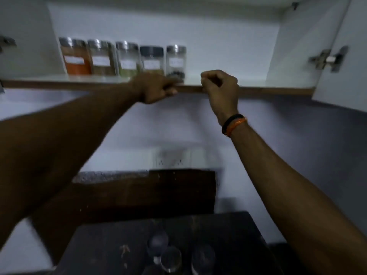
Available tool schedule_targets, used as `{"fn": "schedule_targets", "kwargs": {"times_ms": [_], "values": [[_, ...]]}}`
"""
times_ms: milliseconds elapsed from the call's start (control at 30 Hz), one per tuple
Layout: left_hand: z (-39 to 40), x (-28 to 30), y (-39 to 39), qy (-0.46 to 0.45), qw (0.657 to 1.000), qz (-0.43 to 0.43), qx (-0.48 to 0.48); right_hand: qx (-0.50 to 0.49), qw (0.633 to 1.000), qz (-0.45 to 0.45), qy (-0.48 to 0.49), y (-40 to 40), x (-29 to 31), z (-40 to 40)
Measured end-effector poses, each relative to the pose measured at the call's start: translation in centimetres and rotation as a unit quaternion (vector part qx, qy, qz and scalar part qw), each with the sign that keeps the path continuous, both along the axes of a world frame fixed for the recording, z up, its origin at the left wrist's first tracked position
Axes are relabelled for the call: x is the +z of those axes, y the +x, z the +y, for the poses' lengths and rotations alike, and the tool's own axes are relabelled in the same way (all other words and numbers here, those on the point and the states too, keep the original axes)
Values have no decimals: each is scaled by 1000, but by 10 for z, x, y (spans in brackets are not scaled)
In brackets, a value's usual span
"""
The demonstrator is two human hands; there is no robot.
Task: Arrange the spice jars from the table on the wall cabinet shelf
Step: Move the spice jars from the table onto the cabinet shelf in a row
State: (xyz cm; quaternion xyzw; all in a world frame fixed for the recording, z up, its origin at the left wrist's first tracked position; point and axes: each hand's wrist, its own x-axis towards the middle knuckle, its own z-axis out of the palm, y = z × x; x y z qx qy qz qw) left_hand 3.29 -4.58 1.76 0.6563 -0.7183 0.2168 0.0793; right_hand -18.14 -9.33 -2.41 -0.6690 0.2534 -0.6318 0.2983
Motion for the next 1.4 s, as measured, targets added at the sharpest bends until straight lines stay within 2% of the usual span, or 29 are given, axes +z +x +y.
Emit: {"fn": "schedule_targets", "kwargs": {"times_ms": [100, 300, 433, 567, 633, 733, 833, 967, 1067, 1133, 1233, 1400], "values": [[11, -13, -16, -48, 999, -11, 14, -13, 999, 17, 30, -14, -55, 23], [30, -58, -42, -109, 993, -24, 41, -37, 970, 137, 198, -32, -199, 48], [38, -88, -58, -155, 986, 10, 55, -56, 933, 239, 264, -48, -288, 71], [38, -109, -68, -192, 977, 76, 44, -37, 903, 308, 298, -59, -351, 97], [40, -143, -73, -137, 982, 129, -5, -20, 880, 359, 310, -66, -377, 107], [53, -211, -81, 15, 971, 232, -56, -21, 858, 402, 320, -73, -401, 117], [72, -290, -94, 153, 941, 299, -33, -34, 840, 426, 333, -76, -414, 119], [96, -383, -114, 279, 894, 349, -7, -53, 790, 546, 273, -79, -427, 117], [108, -425, -125, 313, 869, 384, 8, -73, 798, 518, 301, -82, -440, 121], [113, -440, -128, 304, 859, 413, 14, -84, 799, 482, 349, -82, -450, 122], [119, -454, -129, 292, 846, 445, 34, -82, 790, 485, 366, -77, -460, 119], [131, -473, -134, 258, 785, 560, 60, -67, 774, 491, 394, -71, -474, 111]]}}
